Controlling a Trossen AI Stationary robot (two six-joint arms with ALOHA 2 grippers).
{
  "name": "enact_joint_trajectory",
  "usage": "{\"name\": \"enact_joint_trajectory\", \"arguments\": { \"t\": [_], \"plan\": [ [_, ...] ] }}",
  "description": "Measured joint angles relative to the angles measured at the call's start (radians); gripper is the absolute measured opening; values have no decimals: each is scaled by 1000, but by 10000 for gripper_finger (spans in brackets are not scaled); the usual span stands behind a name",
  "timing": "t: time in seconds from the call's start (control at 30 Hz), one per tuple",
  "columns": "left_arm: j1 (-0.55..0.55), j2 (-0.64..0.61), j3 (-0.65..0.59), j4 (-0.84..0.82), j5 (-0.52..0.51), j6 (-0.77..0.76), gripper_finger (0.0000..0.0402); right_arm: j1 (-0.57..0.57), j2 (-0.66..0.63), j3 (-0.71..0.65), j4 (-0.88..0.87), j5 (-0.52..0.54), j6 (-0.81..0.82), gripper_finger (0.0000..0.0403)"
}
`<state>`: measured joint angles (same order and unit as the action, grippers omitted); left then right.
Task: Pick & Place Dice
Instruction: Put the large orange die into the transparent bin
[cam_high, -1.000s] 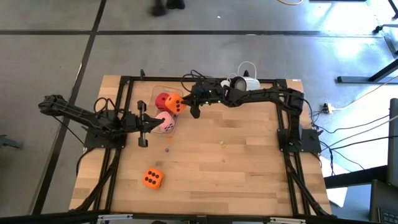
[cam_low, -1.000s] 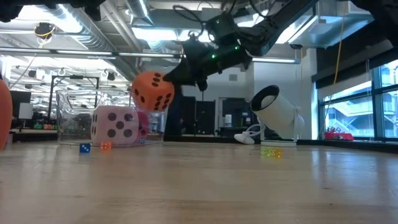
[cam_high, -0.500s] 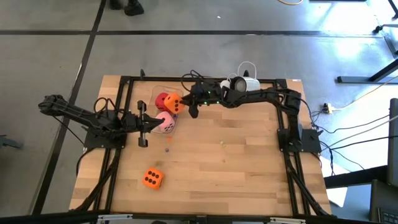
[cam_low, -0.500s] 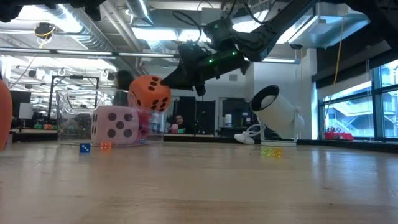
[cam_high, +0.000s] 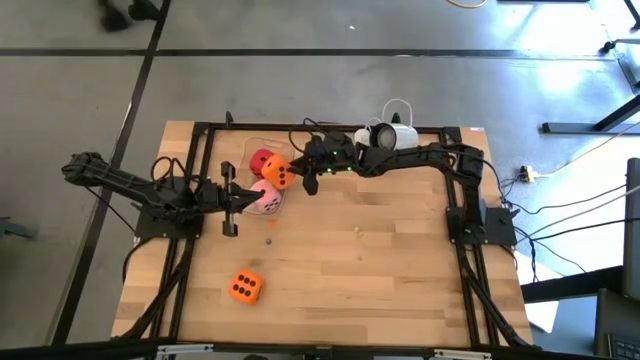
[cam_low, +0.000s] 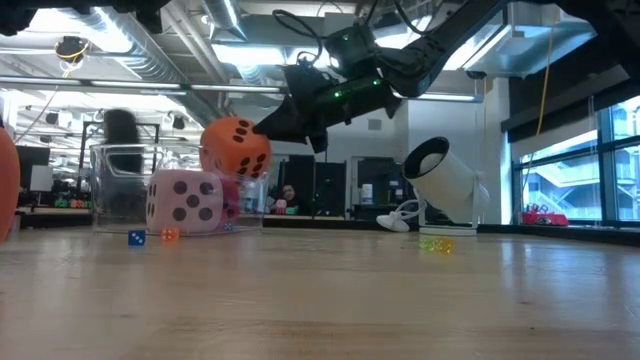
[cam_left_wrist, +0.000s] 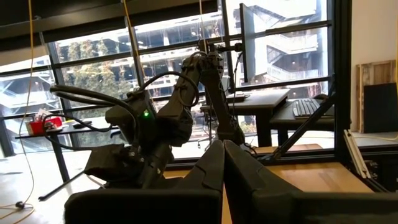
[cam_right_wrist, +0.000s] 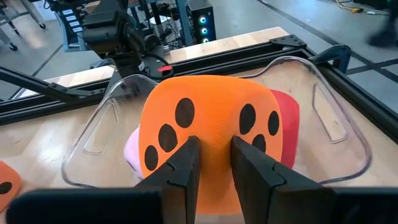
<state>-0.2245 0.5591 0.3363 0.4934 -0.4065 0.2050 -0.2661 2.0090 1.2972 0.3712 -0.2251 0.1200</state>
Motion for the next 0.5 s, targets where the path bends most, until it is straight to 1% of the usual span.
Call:
{"name": "enact_joint_trajectory", "arguments": {
  "t": [0.5],
  "plan": [
    [0, 0, 0, -1, 0, 0, 3, 0, 0, 0, 2, 0, 17, 150]
  ]
}}
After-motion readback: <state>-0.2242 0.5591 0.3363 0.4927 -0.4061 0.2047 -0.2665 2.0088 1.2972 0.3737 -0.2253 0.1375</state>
